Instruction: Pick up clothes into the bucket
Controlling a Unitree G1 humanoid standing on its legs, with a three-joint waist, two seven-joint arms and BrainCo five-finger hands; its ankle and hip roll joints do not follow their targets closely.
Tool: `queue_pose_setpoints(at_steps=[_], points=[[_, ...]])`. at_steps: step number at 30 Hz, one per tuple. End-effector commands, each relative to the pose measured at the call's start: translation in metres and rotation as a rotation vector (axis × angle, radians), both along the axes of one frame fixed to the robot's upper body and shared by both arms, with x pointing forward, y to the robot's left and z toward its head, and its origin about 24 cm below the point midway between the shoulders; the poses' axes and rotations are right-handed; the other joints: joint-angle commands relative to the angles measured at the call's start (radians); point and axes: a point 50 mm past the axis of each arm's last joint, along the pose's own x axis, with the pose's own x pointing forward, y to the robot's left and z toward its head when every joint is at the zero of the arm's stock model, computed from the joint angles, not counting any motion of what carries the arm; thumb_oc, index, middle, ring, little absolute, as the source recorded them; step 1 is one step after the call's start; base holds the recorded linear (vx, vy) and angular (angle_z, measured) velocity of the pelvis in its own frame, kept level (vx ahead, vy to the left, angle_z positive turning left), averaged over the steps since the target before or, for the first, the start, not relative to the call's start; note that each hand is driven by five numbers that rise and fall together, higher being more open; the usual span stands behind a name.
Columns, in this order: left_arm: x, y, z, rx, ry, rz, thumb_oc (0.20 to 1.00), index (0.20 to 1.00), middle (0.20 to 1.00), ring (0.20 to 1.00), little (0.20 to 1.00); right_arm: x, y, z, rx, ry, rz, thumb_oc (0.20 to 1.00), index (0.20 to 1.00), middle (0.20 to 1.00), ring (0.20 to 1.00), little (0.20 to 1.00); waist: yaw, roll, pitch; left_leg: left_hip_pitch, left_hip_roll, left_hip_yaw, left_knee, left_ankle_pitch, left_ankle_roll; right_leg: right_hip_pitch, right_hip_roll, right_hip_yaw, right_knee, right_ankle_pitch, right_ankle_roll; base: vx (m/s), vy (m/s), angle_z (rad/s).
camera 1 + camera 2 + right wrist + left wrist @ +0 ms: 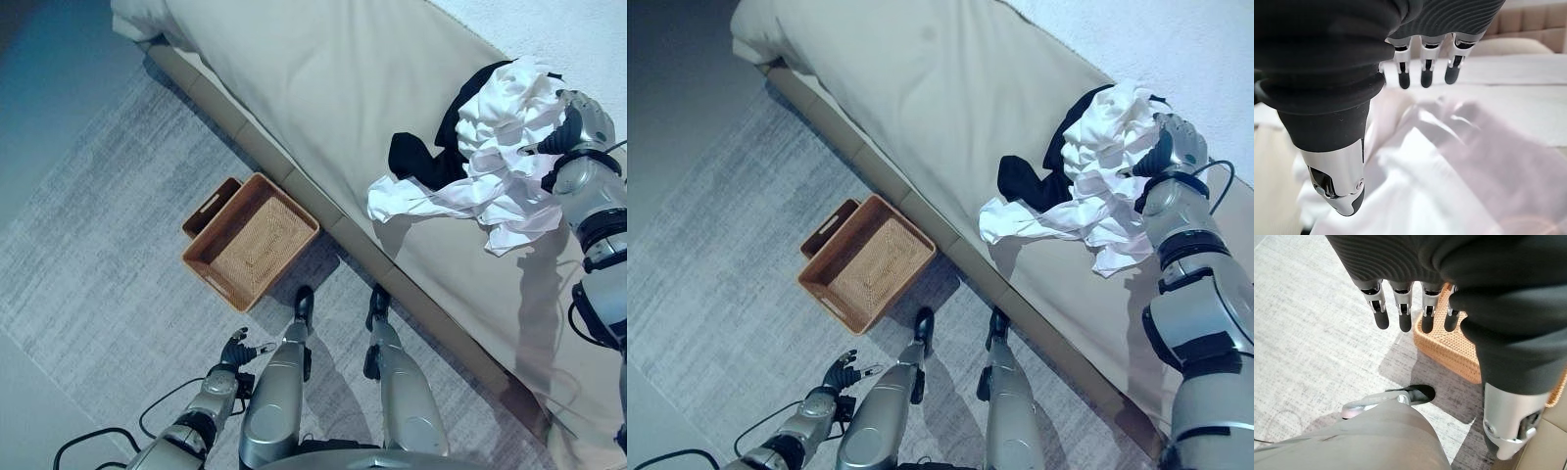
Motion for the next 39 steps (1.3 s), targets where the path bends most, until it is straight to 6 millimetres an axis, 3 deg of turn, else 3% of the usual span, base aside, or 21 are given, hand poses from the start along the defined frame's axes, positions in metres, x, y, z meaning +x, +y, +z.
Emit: queue_pose_setpoints(at_steps=[1,8,11,17,21,22,23,24,26,32,33,39], points=[[0.003,0.001,0.003,0.03,-0.019,-0.031,1.0,1.0,1.0,1.0,1.0,-0.004,-0.008,0.042,-0.117,-0.067,-0.058,1.0,1.0,1.0,1.0,1.0,0.019,-0.018,-0.006,-0.038,0.005,-0.008,0.023,0.026,-0.029,-0.007,-0.054,-0.007,0.245,-0.165,0.073,0.01,-0.04,0.19],[0.026,-0.025,0.019,-0.036,-0.118,-0.095,1.0,1.0,1.0,1.0,1.0,-0.002,-0.006,0.045,-0.1,-0.076,-0.092,1.0,1.0,1.0,1.0,1.0,0.032,-0.002,0.036,-0.084,0.006,-0.024,0.025,0.039,-0.033,-0.051,-0.054,-0.02,0.251,-0.163,0.069,0.01,-0.028,0.06],[0.036,-0.039,0.027,-0.056,-0.158,-0.147,1.0,1.0,1.0,1.0,1.0,-0.007,-0.014,0.051,-0.079,-0.102,-0.138,1.0,1.0,1.0,1.0,1.0,0.039,0.025,0.046,-0.112,0.004,-0.036,0.017,0.053,-0.04,-0.081,-0.055,-0.024,0.253,-0.163,0.068,0.0,-0.013,0.03],[0.044,-0.046,0.036,-0.081,-0.209,-0.16,1.0,1.0,1.0,1.0,1.0,-0.02,-0.031,0.074,-0.003,-0.214,-0.185,1.0,1.0,1.0,1.0,1.0,0.05,0.057,0.046,-0.159,0.007,-0.05,-0.004,0.068,-0.042,-0.148,-0.059,-0.033,0.27,-0.168,0.068,0.01,-0.011,0.04],[0.044,-0.047,0.036,-0.083,-0.211,-0.163,1.0,1.0,1.0,1.0,1.0,-0.022,-0.032,0.082,-0.009,-0.229,-0.196,1.0,1.0,1.0,1.0,1.0,0.054,0.062,0.046,-0.181,0.007,-0.051,-0.006,0.072,-0.042,-0.177,-0.059,-0.031,0.277,-0.167,0.068,0.01,-0.004,0.06],[0.043,-0.048,0.036,-0.092,-0.209,-0.162,1.0,1.0,1.0,1.0,1.0,-0.023,-0.034,0.083,0.05,-0.259,-0.189,0.878,0.878,0.878,0.878,0.878,0.053,0.062,0.046,-0.189,0.006,-0.051,-0.005,0.072,-0.04,-0.187,-0.056,-0.026,0.277,-0.166,0.068,0.0,0.0,0.0],[0.043,-0.048,0.036,-0.094,-0.21,-0.161,1.0,1.0,1.0,1.0,1.0,-0.023,-0.034,0.083,0.062,-0.27,-0.187,0.805,0.805,0.805,0.805,0.805,0.055,0.061,0.046,-0.194,0.007,-0.051,-0.004,0.072,-0.039,-0.194,-0.055,-0.022,0.277,-0.165,0.068,0.0,0.0,0.0],[0.043,-0.049,0.037,-0.096,-0.214,-0.16,1.0,1.0,1.0,1.0,1.0,-0.023,-0.034,0.084,0.077,-0.28,-0.182,0.338,0.338,0.338,0.338,0.338,0.056,0.06,0.046,-0.198,0.008,-0.051,-0.003,0.072,-0.039,-0.199,-0.055,-0.021,0.277,-0.165,0.068,0.0,0.0,0.0],[0.043,-0.049,0.037,-0.099,-0.217,-0.162,1.0,1.0,1.0,1.0,1.0,-0.023,-0.033,0.084,0.114,-0.304,-0.171,0.209,0.209,0.209,0.209,0.209,0.055,0.059,0.046,-0.2,0.008,-0.051,-0.002,0.072,-0.039,-0.204,-0.055,-0.019,0.276,-0.163,0.069,0.0,0.0,0.0],[0.043,-0.049,0.037,-0.095,-0.217,-0.158,1.0,1.0,1.0,1.0,1.0,-0.016,-0.021,0.087,0.255,-0.403,-0.091,0.2,0.2,0.2,0.2,0.2,0.046,0.044,0.046,-0.192,0.007,-0.045,0.004,0.062,-0.037,-0.198,-0.051,-0.004,0.267,-0.158,0.073,0.0,0.0,-0.02],[0.043,-0.048,0.037,-0.096,-0.22,-0.149,1.0,1.0,1.0,1.0,1.0,-0.012,-0.012,0.093,0.357,-0.483,-0.034,0.2,0.2,0.2,0.2,0.2,0.041,0.04,0.046,-0.183,0.008,-0.039,0.006,0.057,-0.037,-0.192,-0.051,0.001,0.264,-0.158,0.075,-0.01,0.022,-0.03],[0.043,-0.039,0.035,-0.074,-0.212,-0.118,1.0,1.0,1.0,1.0,1.0,-0.003,0.017,0.113,0.527,-0.639,0.136,0.2,0.2,0.2,0.2,0.2,0.025,0.019,0.046,-0.147,0.01,-0.018,0.012,0.042,-0.036,-0.158,-0.049,0.019,0.249,-0.149,0.078,-0.02,0.029,-0.11]])
